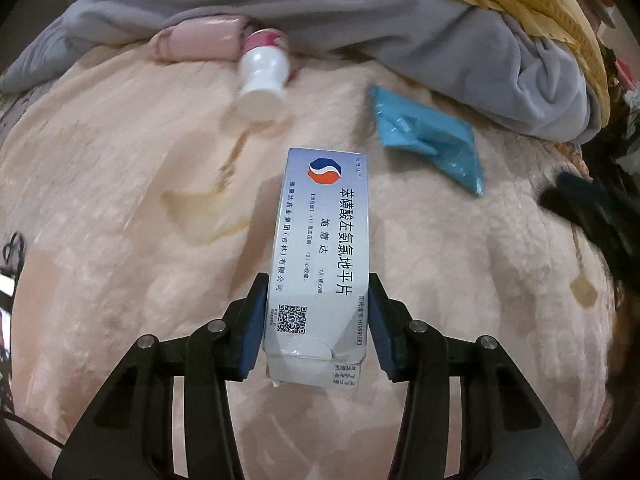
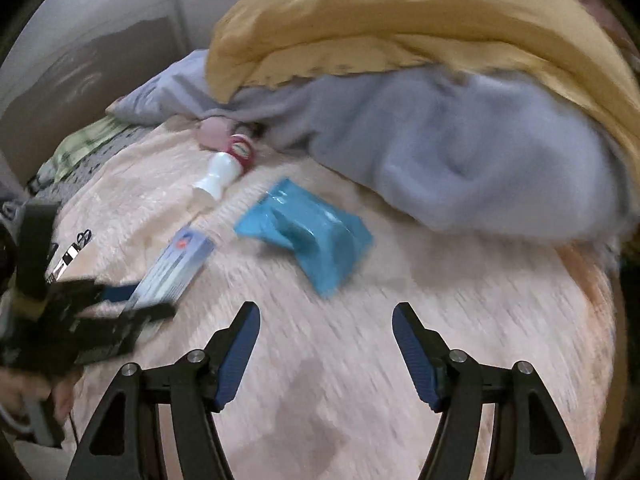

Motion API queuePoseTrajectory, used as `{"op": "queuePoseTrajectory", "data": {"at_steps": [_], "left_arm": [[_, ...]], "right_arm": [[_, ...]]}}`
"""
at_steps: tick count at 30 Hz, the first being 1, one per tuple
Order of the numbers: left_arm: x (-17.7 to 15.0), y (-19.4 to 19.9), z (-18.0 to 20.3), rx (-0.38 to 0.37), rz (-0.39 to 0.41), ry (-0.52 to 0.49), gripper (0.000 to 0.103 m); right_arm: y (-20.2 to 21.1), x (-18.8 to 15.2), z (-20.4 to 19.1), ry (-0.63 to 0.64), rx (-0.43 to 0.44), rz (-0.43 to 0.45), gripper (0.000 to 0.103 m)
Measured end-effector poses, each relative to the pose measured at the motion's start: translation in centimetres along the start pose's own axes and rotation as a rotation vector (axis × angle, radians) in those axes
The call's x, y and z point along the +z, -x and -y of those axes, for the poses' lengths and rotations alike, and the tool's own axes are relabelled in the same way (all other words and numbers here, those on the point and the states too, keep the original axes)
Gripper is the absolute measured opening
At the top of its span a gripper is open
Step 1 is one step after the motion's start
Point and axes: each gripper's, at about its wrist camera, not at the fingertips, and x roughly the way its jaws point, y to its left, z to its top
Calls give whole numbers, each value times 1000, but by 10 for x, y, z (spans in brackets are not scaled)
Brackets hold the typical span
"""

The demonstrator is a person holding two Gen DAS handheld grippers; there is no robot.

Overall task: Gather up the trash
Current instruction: 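Grasp the white medicine box with the left gripper while the right gripper grasps the blue wrapper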

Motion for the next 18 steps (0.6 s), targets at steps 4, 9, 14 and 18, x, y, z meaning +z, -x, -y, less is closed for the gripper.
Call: {"op": "queuePoseTrajectory", "data": {"at_steps": [4, 9, 14, 18], "left_arm": [[-8, 0, -10, 0, -1, 11, 45], [-8, -6, -15, -12, -9, 14, 45], [-8, -11, -16, -24, -17, 25, 45], [-9, -10, -11, -31, -13, 24, 45]], "right_arm": [[-42, 32, -20, 126, -2, -24, 69], [-92, 57, -26, 256, -90, -102, 71], [-119, 60, -14, 204, -47, -153, 68], [-106, 44, -18, 139, 0, -120, 42]]}}
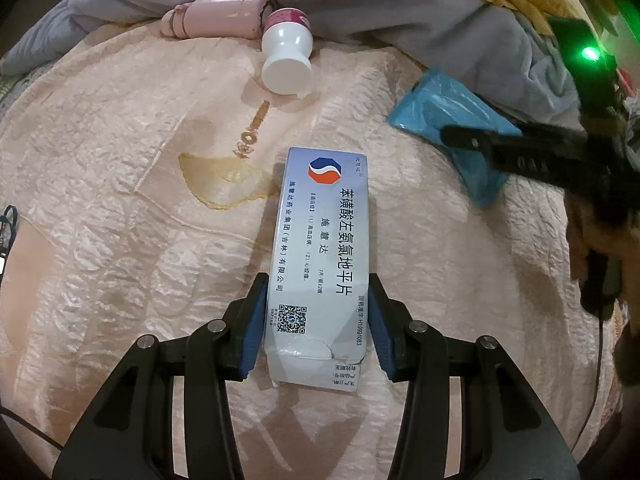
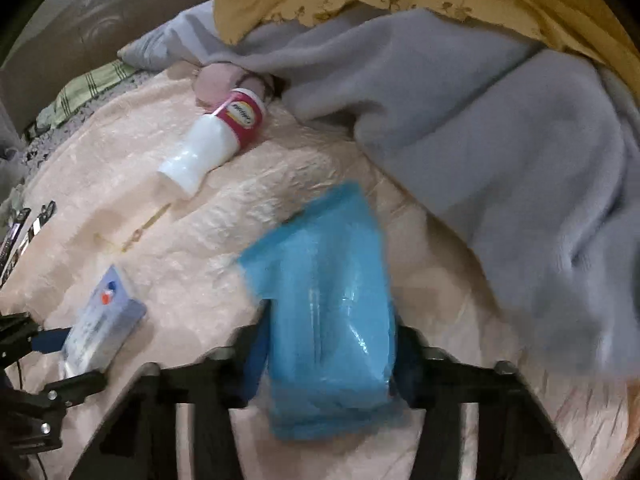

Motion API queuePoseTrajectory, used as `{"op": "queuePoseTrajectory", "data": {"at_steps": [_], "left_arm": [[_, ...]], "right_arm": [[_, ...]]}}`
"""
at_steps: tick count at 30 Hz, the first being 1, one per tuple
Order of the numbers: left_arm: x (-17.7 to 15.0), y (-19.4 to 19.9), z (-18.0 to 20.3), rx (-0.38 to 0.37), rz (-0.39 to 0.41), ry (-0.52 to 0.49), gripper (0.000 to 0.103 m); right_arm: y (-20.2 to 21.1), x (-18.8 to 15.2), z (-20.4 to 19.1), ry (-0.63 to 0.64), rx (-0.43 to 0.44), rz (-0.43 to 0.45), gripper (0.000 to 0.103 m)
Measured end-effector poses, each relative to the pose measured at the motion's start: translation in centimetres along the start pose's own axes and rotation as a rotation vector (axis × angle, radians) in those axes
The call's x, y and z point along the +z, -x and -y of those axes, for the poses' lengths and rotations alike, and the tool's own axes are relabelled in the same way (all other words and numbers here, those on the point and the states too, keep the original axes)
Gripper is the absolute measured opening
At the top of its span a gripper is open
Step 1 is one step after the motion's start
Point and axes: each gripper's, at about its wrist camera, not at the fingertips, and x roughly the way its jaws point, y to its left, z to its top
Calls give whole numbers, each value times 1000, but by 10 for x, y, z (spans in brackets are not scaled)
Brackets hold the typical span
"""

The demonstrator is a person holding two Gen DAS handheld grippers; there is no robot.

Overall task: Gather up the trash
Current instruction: 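Grasp the white medicine box with the left gripper while the right gripper grasps the blue wrapper, then carry the white box and blue wrapper over the cream bucket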

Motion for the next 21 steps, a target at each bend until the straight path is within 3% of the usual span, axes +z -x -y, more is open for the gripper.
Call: {"op": "queuePoseTrajectory", "data": {"at_steps": [5, 12, 21], "left_arm": [[-8, 16, 7, -25, 18, -3, 45], [-33, 41, 31, -58, 25, -34, 45], [-61, 67, 86, -107, 32, -128, 45]], "right_arm": [[38, -30, -24, 11, -24, 25, 42], [114, -92, -29, -146, -2, 76, 42], [181, -175, -25, -280, -67, 112, 42]]}}
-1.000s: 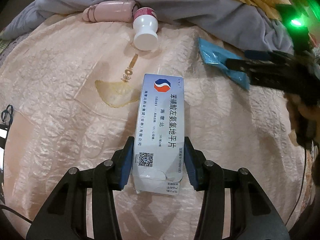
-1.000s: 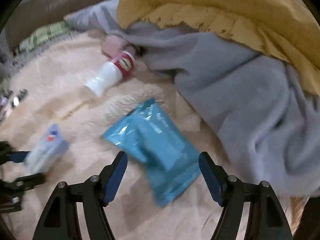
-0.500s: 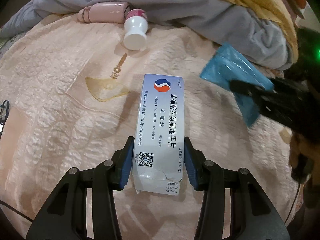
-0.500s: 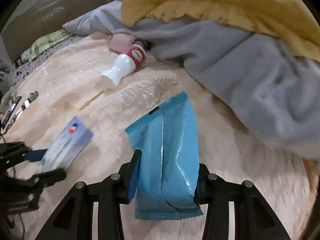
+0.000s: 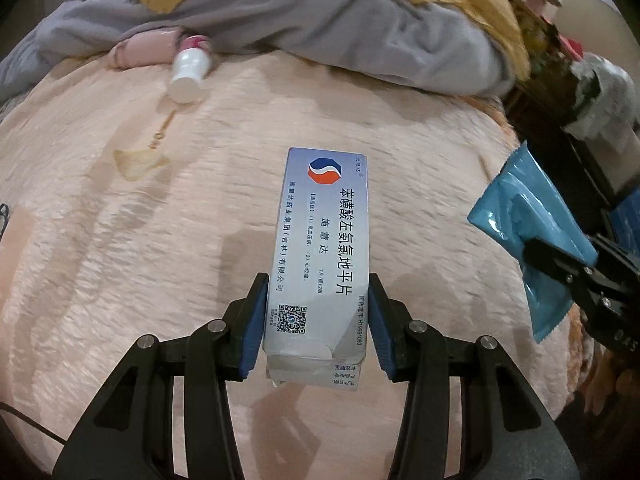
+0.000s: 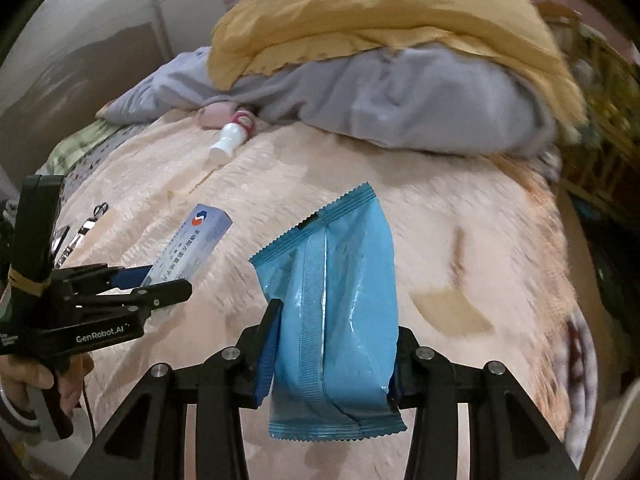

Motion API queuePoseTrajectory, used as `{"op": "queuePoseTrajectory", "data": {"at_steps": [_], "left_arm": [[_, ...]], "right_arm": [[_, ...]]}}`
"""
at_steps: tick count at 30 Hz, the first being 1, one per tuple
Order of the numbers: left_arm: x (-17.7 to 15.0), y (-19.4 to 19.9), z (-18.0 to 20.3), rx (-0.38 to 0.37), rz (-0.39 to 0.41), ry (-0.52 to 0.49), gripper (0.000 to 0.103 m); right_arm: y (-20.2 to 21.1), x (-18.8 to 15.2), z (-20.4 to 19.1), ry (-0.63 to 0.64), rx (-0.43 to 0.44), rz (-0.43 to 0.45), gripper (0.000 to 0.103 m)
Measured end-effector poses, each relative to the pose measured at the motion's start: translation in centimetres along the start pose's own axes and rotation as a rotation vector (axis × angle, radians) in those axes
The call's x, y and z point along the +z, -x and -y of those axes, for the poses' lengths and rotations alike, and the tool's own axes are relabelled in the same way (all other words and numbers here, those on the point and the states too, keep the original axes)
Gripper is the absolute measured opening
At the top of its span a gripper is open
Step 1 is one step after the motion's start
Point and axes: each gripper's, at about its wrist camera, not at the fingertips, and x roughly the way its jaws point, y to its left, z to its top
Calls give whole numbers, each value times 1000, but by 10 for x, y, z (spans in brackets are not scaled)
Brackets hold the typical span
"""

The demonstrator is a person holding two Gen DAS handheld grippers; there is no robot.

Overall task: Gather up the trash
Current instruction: 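Carry the white box and blue wrapper over the cream bucket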

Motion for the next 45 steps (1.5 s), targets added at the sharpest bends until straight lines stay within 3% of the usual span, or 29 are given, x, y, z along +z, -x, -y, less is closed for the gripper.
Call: {"op": "queuePoseTrajectory", "data": {"at_steps": [22, 45], "left_arm": [[-12, 12, 149, -107, 19, -239, 45], [-19, 6, 287, -212, 26, -461, 45]], "right_arm": [[117, -79, 96, -249, -154, 108, 42], [195, -155, 197, -486, -330, 158, 43]]}}
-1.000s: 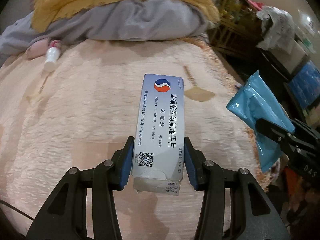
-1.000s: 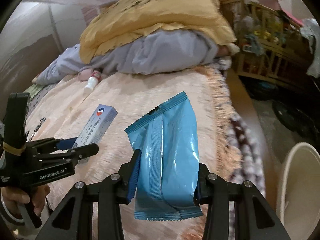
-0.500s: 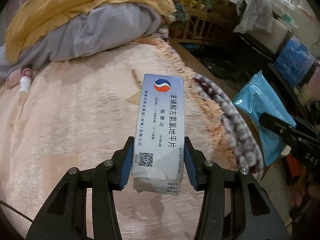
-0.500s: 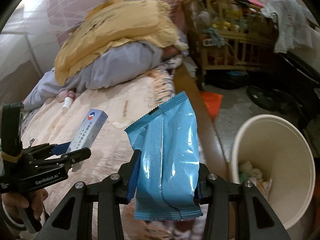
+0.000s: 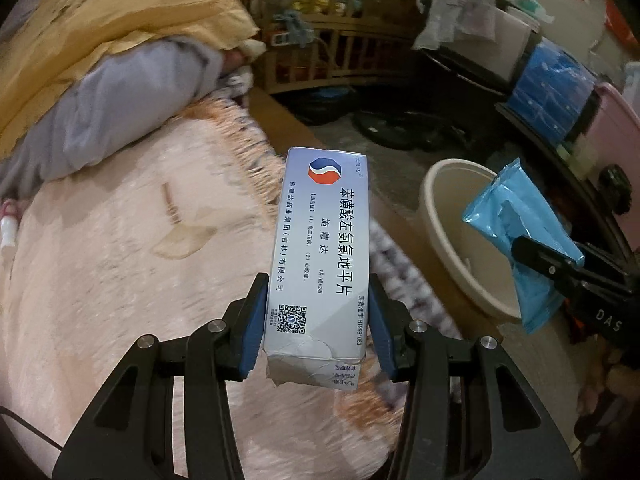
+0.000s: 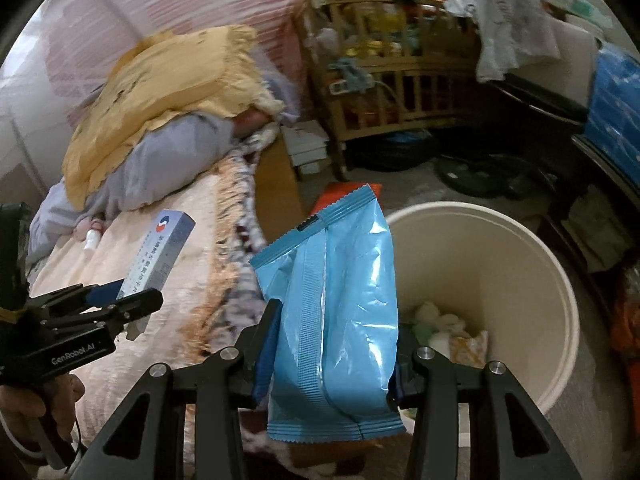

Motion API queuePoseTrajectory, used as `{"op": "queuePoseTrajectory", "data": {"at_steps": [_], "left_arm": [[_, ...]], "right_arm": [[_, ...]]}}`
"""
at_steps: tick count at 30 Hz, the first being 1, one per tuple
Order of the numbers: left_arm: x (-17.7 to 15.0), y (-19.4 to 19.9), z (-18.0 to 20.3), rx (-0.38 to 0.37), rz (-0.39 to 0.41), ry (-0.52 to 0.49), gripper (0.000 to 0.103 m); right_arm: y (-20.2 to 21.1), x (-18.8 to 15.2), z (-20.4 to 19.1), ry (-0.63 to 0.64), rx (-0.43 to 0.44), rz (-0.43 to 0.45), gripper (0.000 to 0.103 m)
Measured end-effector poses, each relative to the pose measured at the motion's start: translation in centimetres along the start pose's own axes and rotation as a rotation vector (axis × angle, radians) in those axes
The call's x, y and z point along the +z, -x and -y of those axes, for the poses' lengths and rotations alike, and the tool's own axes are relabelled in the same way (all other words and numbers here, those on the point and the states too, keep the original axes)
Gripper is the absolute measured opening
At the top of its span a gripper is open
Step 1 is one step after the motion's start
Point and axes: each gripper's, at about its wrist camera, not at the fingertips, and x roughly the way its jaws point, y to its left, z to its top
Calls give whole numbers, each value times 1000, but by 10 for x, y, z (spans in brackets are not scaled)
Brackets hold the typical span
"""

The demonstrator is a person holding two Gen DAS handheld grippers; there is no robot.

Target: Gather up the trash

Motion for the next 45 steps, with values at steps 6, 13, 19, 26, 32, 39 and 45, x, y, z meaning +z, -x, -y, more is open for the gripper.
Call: {"op": "queuePoseTrajectory", "data": {"at_steps": [6, 13, 19, 26, 32, 39, 45], "left_arm": [[14, -15, 32, -60, -9, -51, 45], [35, -36, 76, -197, -42, -87, 46], [47, -51, 105, -311, -41, -79, 50], [43, -49, 105, -285, -21, -78, 68], [27, -23, 83, -164, 44, -106, 68], [11, 13, 63, -106, 153, -114, 68], [4, 46, 48, -102, 240, -92, 68]], "right_arm": [[7, -2, 38, -54, -66, 9, 43], [5, -3, 85, -156, -135, 3, 43], [1, -7, 111, -217, -169, 0, 43], [6, -16, 110, -222, -196, 27, 67], [21, -23, 82, -162, -227, 72, 67], [52, -25, 44, -119, -265, 170, 67], [77, -23, 15, -94, -284, 242, 67]]}}
